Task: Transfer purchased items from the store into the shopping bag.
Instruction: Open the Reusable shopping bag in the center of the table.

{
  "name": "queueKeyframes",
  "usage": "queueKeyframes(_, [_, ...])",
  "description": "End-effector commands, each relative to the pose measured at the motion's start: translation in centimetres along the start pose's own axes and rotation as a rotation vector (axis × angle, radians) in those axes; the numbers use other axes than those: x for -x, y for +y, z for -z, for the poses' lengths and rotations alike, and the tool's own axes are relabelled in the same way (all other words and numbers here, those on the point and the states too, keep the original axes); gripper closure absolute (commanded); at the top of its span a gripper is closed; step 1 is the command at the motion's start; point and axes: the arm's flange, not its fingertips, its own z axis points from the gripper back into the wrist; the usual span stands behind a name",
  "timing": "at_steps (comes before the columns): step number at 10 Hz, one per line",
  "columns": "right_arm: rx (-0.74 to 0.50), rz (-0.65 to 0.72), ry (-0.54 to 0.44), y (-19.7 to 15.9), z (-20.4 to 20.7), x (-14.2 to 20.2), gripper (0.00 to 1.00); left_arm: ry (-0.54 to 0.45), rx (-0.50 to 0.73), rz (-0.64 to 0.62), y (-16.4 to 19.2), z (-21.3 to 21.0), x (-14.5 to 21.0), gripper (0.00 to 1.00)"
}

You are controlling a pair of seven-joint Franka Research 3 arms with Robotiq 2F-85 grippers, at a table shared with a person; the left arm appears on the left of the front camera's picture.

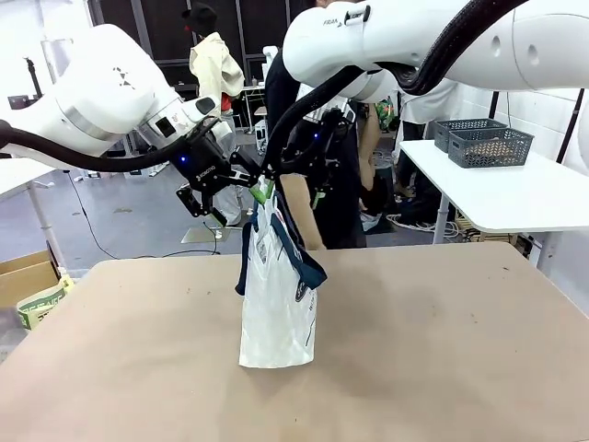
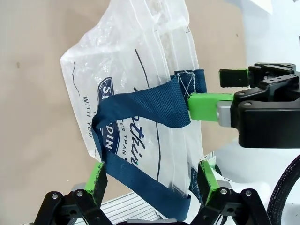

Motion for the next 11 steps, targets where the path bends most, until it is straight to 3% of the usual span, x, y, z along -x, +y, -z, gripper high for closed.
queueKeyframes(1, [-0.008, 0.023, 0.028, -0.5, 0.0, 0.1, 0.0, 0.013, 0.003, -0.02, 0.0, 0.5, 0.2, 0.0])
queueKeyframes(6, [-0.013, -0.04, 0.077, 0.0, 1.6, 1.0, 0.0, 0.017, -0.048, -0.033, -0.1, 2.2, -0.1, 0.03])
queueKeyframes(7, [-0.024, -0.076, 0.093, 0.3, 1.9, 1.5, 0.19, -0.003, -0.058, -0.017, 0.0, 2.2, -0.2, 0.13])
queueKeyframes(11, [0.004, -0.048, 0.095, 0.5, 2.2, 1.5, 0.98, -0.016, -0.057, -0.019, 0.7, 2.0, -0.2, 0.92])
